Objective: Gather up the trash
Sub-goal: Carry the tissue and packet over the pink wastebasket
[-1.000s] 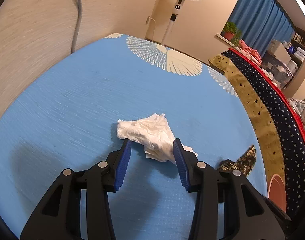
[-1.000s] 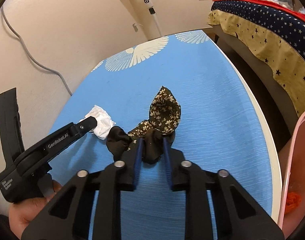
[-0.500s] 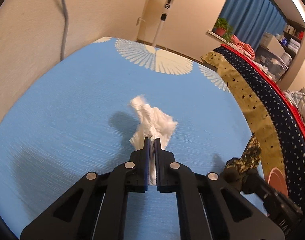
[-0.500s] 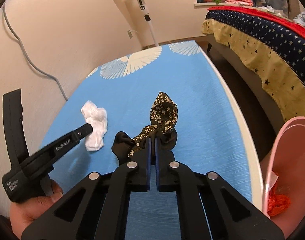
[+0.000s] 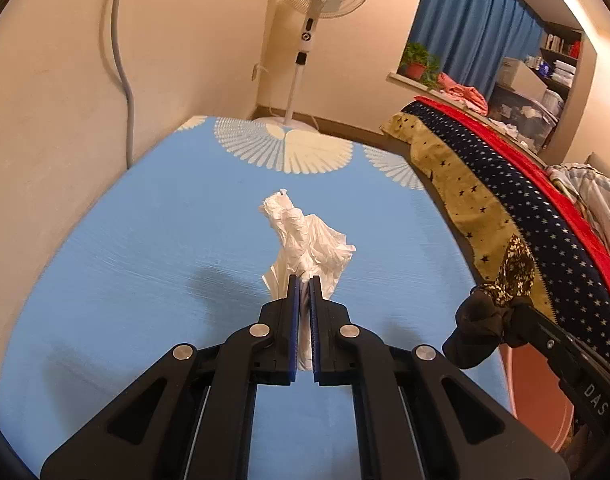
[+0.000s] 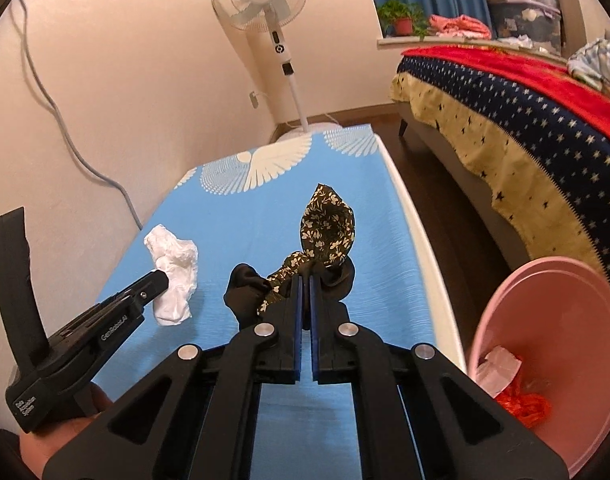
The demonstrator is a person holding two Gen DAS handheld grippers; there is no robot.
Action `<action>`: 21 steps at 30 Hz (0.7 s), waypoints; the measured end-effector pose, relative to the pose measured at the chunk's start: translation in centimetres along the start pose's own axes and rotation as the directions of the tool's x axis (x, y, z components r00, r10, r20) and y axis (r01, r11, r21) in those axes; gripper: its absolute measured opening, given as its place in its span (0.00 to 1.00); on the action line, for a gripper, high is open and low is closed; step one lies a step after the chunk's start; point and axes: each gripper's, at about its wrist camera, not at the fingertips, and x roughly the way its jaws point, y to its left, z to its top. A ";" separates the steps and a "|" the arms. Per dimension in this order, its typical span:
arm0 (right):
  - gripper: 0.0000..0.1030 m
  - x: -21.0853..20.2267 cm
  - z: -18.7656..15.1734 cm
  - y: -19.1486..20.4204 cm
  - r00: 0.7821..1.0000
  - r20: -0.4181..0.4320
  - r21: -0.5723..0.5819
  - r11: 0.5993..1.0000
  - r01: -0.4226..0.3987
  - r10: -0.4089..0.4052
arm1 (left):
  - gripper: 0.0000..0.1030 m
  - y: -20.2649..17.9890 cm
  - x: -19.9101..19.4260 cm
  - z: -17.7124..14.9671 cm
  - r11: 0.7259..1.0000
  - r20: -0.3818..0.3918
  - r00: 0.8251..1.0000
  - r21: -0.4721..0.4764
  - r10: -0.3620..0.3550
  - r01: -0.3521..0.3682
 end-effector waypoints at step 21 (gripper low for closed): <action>0.03 -12.9 1.0 -4.6 0.987 0.135 -0.075 0.992 0.100 -0.089 | 0.05 -4.7 -9.4 -4.0 0.993 0.071 0.996 0.106 -0.060 0.053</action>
